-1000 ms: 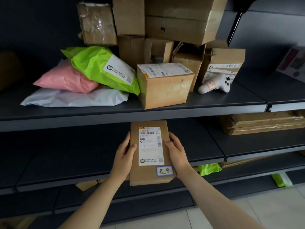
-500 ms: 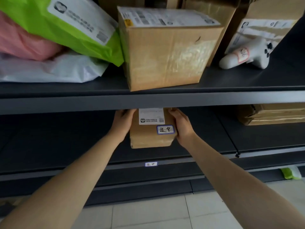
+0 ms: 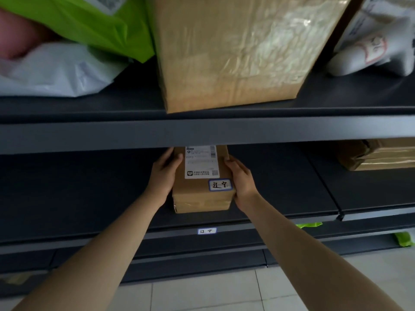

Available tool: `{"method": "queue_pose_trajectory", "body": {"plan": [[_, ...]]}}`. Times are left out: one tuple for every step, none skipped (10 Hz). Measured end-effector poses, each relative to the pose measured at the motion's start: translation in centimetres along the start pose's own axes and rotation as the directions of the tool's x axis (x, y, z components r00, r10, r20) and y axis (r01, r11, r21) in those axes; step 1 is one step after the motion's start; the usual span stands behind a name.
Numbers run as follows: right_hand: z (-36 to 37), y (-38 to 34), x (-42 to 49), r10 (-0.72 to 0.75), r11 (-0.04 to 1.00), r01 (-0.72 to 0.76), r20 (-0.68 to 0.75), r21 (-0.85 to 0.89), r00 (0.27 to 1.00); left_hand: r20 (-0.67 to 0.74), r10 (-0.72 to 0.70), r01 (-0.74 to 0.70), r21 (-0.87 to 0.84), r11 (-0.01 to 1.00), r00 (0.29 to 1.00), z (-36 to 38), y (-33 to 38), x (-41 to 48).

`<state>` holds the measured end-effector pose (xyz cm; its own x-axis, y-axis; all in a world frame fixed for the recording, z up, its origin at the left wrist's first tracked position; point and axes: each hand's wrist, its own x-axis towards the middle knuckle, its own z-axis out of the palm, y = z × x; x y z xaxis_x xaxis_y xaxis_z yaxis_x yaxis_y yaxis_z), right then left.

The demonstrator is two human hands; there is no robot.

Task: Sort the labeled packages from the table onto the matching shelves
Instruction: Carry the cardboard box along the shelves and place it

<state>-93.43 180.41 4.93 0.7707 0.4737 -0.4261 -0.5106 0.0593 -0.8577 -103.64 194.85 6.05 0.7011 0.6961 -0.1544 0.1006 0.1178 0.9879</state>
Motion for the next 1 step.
{"method": "queue_pose_trajectory", "body": {"plan": [[0.16, 0.16, -0.16, -0.002, 1.000, 0.001, -0.047, -0.020, 0.999, -0.016, 0.027, -0.026, 0.042, 0.999, 1.000, -0.12, 0.03, -0.05]]}}
